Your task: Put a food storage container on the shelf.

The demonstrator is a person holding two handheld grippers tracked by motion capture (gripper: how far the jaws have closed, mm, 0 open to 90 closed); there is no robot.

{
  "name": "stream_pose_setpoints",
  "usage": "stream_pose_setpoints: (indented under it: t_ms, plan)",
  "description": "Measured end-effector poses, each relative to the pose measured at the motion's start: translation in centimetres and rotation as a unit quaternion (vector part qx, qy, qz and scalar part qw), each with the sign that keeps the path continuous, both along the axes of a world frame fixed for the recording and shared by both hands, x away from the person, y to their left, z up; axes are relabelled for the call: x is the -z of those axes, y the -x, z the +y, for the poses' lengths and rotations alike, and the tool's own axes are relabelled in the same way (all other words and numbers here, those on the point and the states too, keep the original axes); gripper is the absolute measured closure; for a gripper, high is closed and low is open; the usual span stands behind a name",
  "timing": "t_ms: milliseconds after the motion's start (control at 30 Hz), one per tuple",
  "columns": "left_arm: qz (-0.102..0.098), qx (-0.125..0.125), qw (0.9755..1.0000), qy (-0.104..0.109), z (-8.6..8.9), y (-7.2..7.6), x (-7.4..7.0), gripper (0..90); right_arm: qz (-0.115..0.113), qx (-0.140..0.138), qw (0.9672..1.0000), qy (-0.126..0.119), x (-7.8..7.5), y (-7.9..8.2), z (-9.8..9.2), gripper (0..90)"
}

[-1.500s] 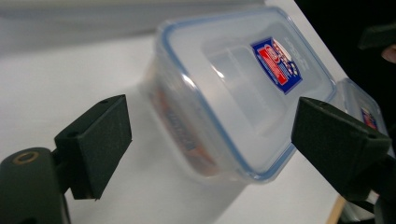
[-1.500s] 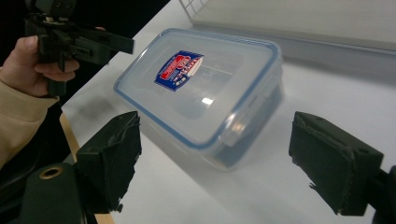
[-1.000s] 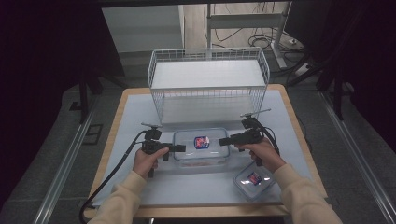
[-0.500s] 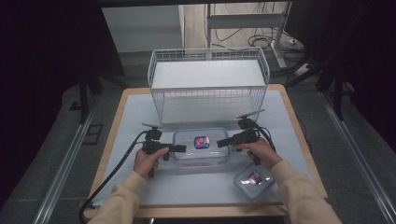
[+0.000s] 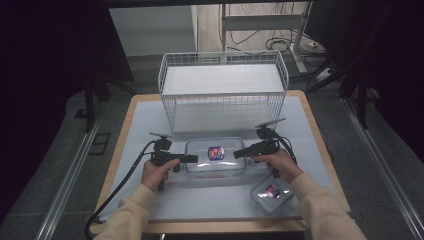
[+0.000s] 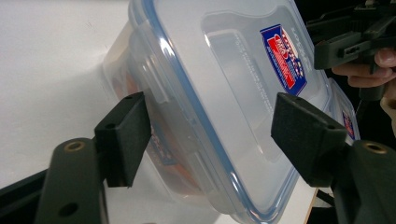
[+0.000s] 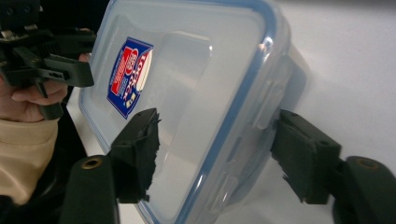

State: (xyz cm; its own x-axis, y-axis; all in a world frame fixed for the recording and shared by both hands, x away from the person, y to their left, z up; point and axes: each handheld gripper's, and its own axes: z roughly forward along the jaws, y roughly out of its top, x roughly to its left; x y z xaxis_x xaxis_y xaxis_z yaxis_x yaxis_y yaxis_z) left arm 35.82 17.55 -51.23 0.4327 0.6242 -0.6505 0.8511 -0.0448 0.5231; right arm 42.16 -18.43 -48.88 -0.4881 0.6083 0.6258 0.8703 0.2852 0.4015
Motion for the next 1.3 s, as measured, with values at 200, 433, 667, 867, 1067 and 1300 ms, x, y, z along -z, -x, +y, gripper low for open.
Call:
stream_pose_setpoints:
  t_ms: [200,433,667,867,1067,1300]
  plan:
    - [-0.010,-0.005,0.9999,0.002,0.2,0.6,-0.2,35.2,-0.004,0.000,1.0000,-0.008,-0.3,0.4,-0.4,39.9]
    - [-0.025,-0.007,0.9996,-0.005,0.2,1.3,-0.7,38.7,-0.016,-0.003,0.9997,-0.018,-0.5,1.0,-0.9,44.0]
    - [-0.029,-0.015,0.9994,0.007,0.3,1.6,-0.7,42.1,-0.022,-0.002,0.9995,-0.024,-0.6,1.4,-1.2,46.9]
    - [-0.036,-0.018,0.9991,0.010,0.3,1.8,-0.9,44.7,-0.020,0.006,0.9994,-0.029,-0.8,1.8,-1.4,49.4]
    - [-0.049,-0.025,0.9985,0.004,0.3,2.1,-1.4,46.3,-0.035,0.011,0.9987,-0.036,-1.1,2.3,-1.5,51.1]
    - [-0.066,-0.025,0.9975,0.007,0.2,2.2,-2.1,46.7,-0.058,0.014,0.9974,-0.040,-1.8,2.7,-1.6,51.1]
